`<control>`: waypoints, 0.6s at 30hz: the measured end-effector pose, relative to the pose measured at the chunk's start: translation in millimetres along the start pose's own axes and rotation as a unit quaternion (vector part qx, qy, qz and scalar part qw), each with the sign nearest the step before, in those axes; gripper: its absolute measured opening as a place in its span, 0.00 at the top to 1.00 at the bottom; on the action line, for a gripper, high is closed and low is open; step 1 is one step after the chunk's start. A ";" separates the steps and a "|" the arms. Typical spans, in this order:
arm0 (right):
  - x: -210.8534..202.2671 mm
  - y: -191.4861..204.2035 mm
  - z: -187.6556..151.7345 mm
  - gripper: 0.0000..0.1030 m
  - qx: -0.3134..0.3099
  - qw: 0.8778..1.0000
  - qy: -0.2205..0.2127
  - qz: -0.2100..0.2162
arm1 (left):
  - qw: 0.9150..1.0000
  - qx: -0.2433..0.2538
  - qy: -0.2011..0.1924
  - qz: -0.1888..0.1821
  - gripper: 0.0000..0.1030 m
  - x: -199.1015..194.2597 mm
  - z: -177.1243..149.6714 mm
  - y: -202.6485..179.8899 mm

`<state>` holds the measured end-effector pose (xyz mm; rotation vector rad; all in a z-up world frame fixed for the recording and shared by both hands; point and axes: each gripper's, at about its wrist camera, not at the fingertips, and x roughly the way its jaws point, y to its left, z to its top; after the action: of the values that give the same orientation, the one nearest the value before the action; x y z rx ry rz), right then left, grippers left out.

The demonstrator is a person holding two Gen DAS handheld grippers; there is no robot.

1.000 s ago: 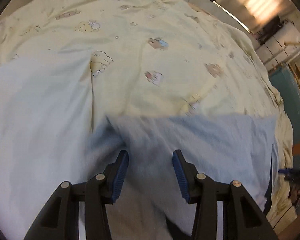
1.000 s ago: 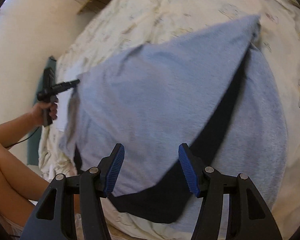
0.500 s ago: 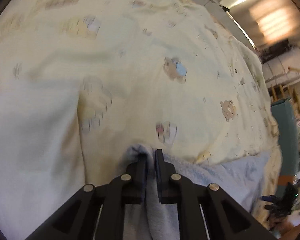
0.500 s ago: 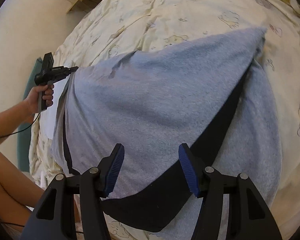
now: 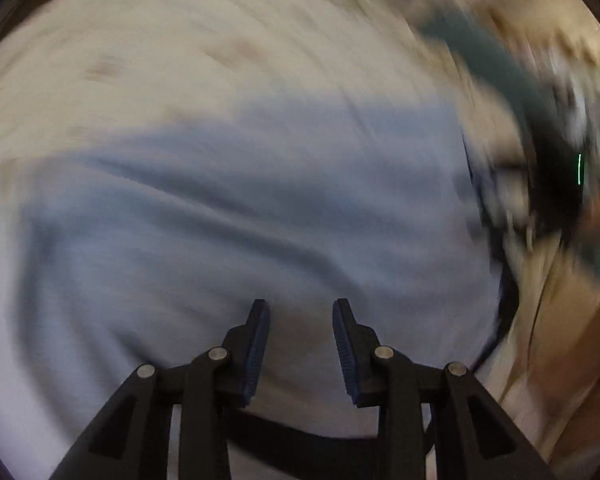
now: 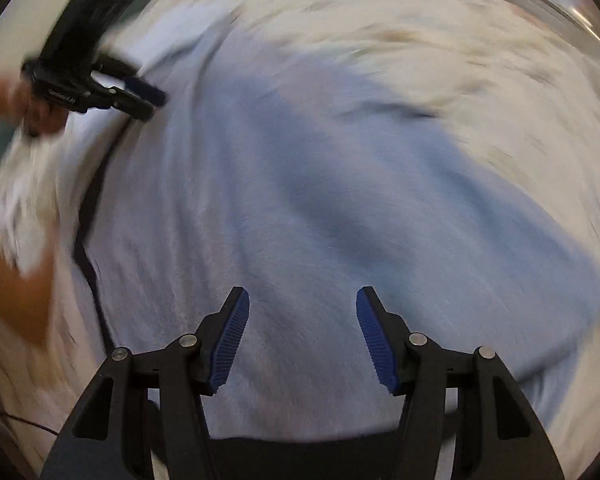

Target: Fold clothes

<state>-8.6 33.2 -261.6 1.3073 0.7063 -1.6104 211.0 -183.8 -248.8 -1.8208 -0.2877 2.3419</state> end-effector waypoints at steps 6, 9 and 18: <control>23.4 -22.6 -46.3 0.37 -0.037 0.992 0.117 -0.029 | 0.992 0.090 0.041 0.080 0.67 6.2 -59.1 -13.3; 6.0 -27.4 -64.8 0.38 -0.005 0.993 0.113 -0.044 | 0.992 0.073 0.045 0.091 0.67 -3.8 -73.7 -9.6; -7.7 23.4 -39.2 0.38 0.003 0.999 0.034 0.025 | 0.990 0.134 0.024 0.026 0.66 1.0 -35.0 -72.3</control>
<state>29.6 59.5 -262.3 1.3780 0.7044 -1.5347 245.4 -111.7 -240.1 -1.7695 0.0792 2.2372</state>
